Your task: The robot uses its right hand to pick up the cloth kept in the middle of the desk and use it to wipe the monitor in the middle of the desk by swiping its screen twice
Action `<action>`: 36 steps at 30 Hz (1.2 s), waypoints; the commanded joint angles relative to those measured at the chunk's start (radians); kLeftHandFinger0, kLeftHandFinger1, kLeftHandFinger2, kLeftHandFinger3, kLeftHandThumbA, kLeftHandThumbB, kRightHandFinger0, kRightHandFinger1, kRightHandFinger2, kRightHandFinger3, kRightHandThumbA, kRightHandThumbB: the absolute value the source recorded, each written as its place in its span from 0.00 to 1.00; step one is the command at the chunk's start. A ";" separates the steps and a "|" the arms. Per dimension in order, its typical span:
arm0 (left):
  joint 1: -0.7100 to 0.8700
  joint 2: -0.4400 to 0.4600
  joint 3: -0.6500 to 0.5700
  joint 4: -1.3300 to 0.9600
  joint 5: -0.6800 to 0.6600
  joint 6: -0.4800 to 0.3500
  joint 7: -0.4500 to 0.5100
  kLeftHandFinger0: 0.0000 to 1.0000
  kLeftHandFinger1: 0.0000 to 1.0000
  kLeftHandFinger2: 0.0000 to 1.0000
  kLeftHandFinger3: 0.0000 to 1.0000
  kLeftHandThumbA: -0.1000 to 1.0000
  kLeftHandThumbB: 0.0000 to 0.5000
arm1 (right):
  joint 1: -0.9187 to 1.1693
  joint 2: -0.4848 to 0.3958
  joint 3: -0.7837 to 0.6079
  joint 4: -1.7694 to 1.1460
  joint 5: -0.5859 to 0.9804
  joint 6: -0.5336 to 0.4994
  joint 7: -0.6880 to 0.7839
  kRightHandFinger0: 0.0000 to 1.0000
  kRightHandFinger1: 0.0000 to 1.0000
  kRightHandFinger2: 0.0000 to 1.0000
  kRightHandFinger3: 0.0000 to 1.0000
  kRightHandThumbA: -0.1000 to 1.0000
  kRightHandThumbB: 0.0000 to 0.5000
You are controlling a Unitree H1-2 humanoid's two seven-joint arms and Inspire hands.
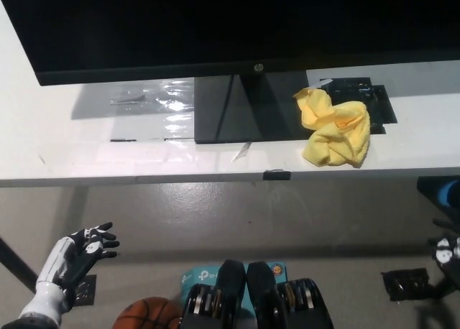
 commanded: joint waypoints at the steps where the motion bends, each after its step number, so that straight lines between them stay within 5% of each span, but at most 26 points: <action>1: -0.005 0.003 0.007 -0.042 -0.019 0.012 -0.009 0.71 0.67 0.83 1.00 0.29 0.00 | -0.058 -0.022 0.021 -0.099 -0.057 -0.005 -0.008 0.42 0.55 0.72 0.86 0.21 0.08; 5: 0.013 0.006 0.004 -0.044 -0.022 0.005 -0.019 0.71 0.67 0.81 1.00 0.29 0.01 | -0.165 -0.027 0.060 -0.227 -0.089 0.024 0.013 0.41 0.50 0.70 0.89 0.21 0.10; 8: 0.007 0.011 -0.001 -0.048 -0.015 0.006 -0.018 0.72 0.68 0.82 1.00 0.31 0.01 | -0.237 -0.046 0.079 -0.250 -0.111 0.047 0.023 0.49 0.54 0.67 0.86 0.17 0.14; 11: 0.004 0.012 -0.002 -0.044 -0.010 0.007 -0.014 0.71 0.69 0.83 1.00 0.30 0.00 | -0.303 -0.083 0.106 -0.259 -0.130 0.089 0.055 0.45 0.49 0.64 0.87 0.25 0.17; 15: -0.007 0.010 0.000 -0.038 -0.010 -0.003 -0.011 0.69 0.66 0.81 1.00 0.30 0.00 | -0.405 -0.119 0.144 -0.238 -0.142 0.184 0.094 0.57 0.64 0.75 0.93 0.35 0.33; 16: -0.006 0.009 0.002 -0.039 -0.017 -0.007 -0.014 0.69 0.65 0.81 1.00 0.28 0.00 | -0.442 -0.143 0.179 -0.211 -0.176 0.220 0.121 0.74 0.82 0.79 0.96 0.45 0.39; 19: -0.009 0.013 -0.002 -0.035 -0.017 -0.011 -0.021 0.71 0.67 0.84 1.00 0.30 0.00 | -0.474 -0.174 0.227 -0.180 -0.201 0.263 0.153 0.88 1.00 0.94 1.00 0.45 0.42; 22: -0.011 0.015 -0.004 -0.030 -0.014 -0.014 -0.023 0.70 0.67 0.84 1.00 0.30 0.01 | -0.491 -0.195 0.268 -0.137 -0.200 0.276 0.180 1.00 1.00 1.00 1.00 0.44 0.45; 28: -0.015 0.015 -0.008 -0.031 -0.010 -0.002 -0.020 0.70 0.65 0.81 1.00 0.32 0.00 | -0.520 -0.230 0.372 -0.084 -0.279 0.365 0.238 1.00 1.00 1.00 1.00 0.62 0.63; 31: -0.017 0.019 -0.011 -0.029 -0.008 -0.011 -0.025 0.69 0.64 0.80 1.00 0.32 0.01 | -0.531 -0.223 0.401 -0.063 -0.309 0.399 0.257 1.00 1.00 1.00 1.00 0.61 0.71; 36: -0.018 0.023 -0.016 -0.030 -0.001 -0.004 -0.027 0.72 0.68 0.85 1.00 0.33 0.00 | -0.534 -0.203 0.421 -0.026 -0.356 0.399 0.276 1.00 1.00 1.00 1.00 0.62 0.71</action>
